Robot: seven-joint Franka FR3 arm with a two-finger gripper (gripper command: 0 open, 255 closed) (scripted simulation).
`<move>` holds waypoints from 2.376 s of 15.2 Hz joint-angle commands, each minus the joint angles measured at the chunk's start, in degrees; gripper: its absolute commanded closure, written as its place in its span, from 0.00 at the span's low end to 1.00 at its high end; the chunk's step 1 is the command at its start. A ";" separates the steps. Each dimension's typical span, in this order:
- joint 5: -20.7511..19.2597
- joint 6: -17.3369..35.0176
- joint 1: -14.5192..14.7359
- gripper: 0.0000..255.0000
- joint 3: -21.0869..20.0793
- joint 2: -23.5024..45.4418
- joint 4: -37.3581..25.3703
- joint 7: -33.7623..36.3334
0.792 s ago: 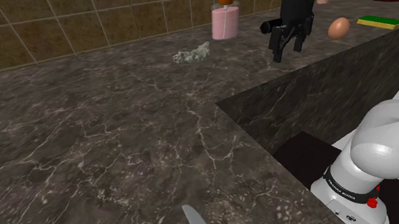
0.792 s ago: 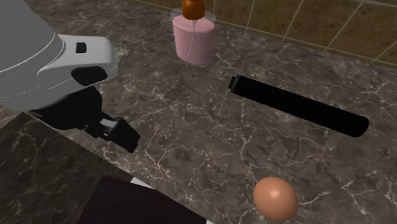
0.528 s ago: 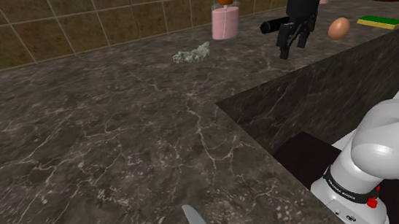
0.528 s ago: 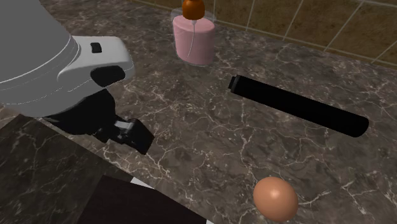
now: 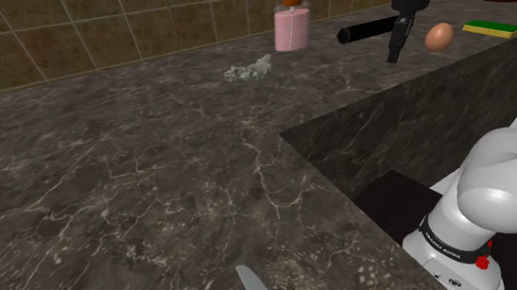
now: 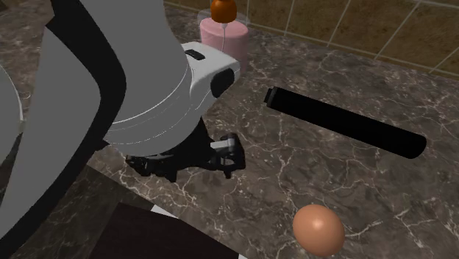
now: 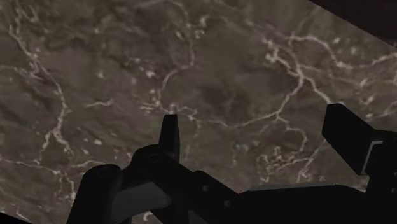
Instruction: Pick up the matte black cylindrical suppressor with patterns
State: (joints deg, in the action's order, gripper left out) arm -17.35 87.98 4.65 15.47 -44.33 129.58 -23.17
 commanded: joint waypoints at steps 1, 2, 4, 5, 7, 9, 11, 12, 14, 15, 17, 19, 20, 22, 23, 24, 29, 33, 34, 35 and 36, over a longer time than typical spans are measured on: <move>-2.39 1.53 1.04 0.00 3.62 1.56 -1.44 -7.15; -3.32 2.19 1.67 0.00 5.29 2.45 -2.41 -10.39; -4.82 3.59 3.04 0.00 8.62 4.56 -4.65 -16.91; -5.39 4.32 3.81 0.00 10.30 5.77 -5.92 -20.17; -6.18 5.81 5.56 0.00 13.74 8.45 -8.73 -26.71; -6.41 7.31 7.59 0.00 17.30 11.50 -11.90 -33.31; -5.98 8.79 9.84 0.00 21.03 14.95 -15.42 -40.04; -5.48 9.51 11.06 0.00 22.98 16.83 -17.31 -43.48; -3.83 10.89 13.68 0.00 27.13 20.96 -21.33 -50.56; -2.62 11.53 15.09 0.00 29.39 23.24 -23.48 -54.23; 0.85 12.68 17.90 0.00 34.24 28.44 -28.02 -62.02; 6.25 13.52 20.45 0.00 39.67 34.86 -32.96 -70.69; 9.97 13.72 21.33 0.00 42.53 38.75 -35.62 -75.50; 16.73 13.47 20.91 0.00 45.77 45.33 -39.76 -83.05; 16.29 14.30 20.54 0.00 45.13 44.90 -38.72 -82.75; 15.91 15.11 20.52 0.00 44.89 44.52 -37.71 -82.49; 14.46 19.11 20.85 0.00 44.46 43.09 -32.98 -81.46; 14.16 19.62 20.88 1.00 44.39 42.78 -32.31 -81.30; 14.15 19.63 20.88 1.00 44.39 42.78 -32.30 -81.30; 14.09 19.61 20.89 1.00 44.37 42.71 -32.28 -81.26; 14.07 19.62 20.90 1.00 44.36 42.69 -32.25 -81.23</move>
State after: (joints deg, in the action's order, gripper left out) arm -3.26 107.61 25.56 59.83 -1.63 97.22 -104.45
